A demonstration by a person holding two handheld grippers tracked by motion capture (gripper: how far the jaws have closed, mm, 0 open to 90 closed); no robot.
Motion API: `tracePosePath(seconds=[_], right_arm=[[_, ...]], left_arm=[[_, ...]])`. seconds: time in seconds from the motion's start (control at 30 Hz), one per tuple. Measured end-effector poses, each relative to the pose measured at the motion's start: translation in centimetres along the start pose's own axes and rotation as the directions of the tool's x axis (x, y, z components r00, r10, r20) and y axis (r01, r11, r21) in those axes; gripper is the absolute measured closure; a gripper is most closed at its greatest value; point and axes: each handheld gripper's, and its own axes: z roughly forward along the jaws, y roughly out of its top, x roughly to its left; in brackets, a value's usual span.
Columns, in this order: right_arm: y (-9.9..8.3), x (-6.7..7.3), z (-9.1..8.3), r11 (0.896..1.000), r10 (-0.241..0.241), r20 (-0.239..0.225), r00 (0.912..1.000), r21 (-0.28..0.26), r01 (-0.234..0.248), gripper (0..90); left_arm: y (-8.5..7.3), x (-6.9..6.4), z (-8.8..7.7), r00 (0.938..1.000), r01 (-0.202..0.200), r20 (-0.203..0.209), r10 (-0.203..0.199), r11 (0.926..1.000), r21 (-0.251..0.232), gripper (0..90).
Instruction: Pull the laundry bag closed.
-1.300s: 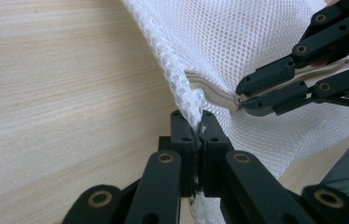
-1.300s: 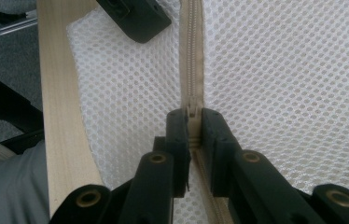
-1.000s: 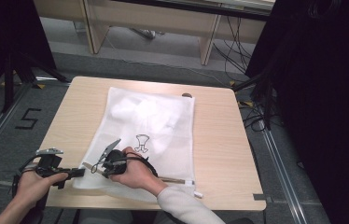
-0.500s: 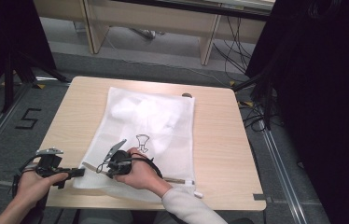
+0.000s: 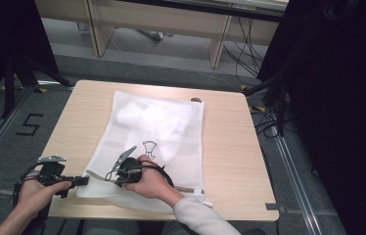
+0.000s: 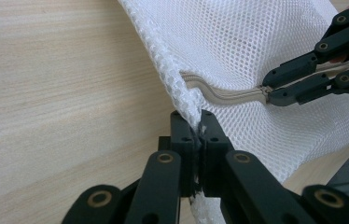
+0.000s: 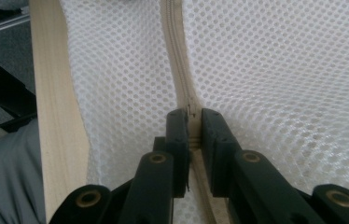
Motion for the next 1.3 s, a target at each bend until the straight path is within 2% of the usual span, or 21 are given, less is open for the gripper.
tracePosePath(seconds=[0.1,0.2,0.47,0.5,0.77,0.9,0.97,1.0,1.07,1.2,1.3], right_arm=[[-0.1,-0.1,-0.1,1.000,-0.001,0.004,1.0000,0.003,0.001,82.6],[-0.3,-0.1,-0.2,1.000,0.001,-0.001,1.0000,-0.006,-0.001,82.6],[-0.3,0.0,-0.4,1.000,0.000,0.002,1.0000,-0.002,0.000,82.6],[-0.5,-0.1,-0.5,1.000,0.000,0.004,1.0000,0.002,0.000,82.6],[-1.1,-0.3,-0.9,1.000,0.008,0.003,1.0000,-0.004,-0.008,82.6],[-1.2,-0.4,-0.9,1.000,-0.012,0.006,0.9999,-0.024,0.012,82.6],[-1.2,-0.3,-0.9,1.000,-0.002,0.004,1.0000,-0.030,0.002,82.6],[-1.3,-0.3,-0.9,0.999,-0.019,0.004,0.9998,-0.036,0.019,82.6],[-1.4,-0.2,-0.8,0.999,0.006,0.001,1.0000,-0.033,-0.006,82.6],[-1.5,-0.4,-0.7,0.999,-0.015,-0.003,0.9999,-0.042,0.015,82.6],[-1.6,-0.4,-0.9,0.999,-0.003,0.004,1.0000,-0.035,0.004,82.6]], left_arm=[[0.0,0.0,0.0,1.0000,0.003,0.002,-0.003,1.0000,-0.007,86.3],[0.0,0.1,0.0,1.0000,0.001,0.006,-0.001,1.0000,0.006,86.3],[0.0,0.0,0.1,1.0000,0.005,-0.002,-0.005,0.9998,-0.017,86.3],[0.0,0.1,0.0,1.0000,0.000,0.001,0.000,1.0000,0.002,86.3],[0.0,0.1,0.1,1.0000,0.002,0.002,-0.002,1.0000,0.008,86.2],[0.0,0.1,0.1,1.0000,0.005,0.004,-0.005,1.0000,0.004,86.2],[0.0,0.1,0.1,1.0000,0.003,0.003,-0.003,1.0000,0.005,86.2],[0.0,0.1,0.1,1.0000,0.002,0.003,-0.002,1.0000,0.006,86.2],[0.0,0.1,0.1,1.0000,0.002,0.002,-0.002,1.0000,0.006,86.3],[0.0,0.1,0.0,1.0000,0.001,0.003,-0.002,1.0000,0.003,86.3],[0.0,0.0,0.1,1.0000,0.000,-0.003,0.000,1.0000,-0.004,86.2]])
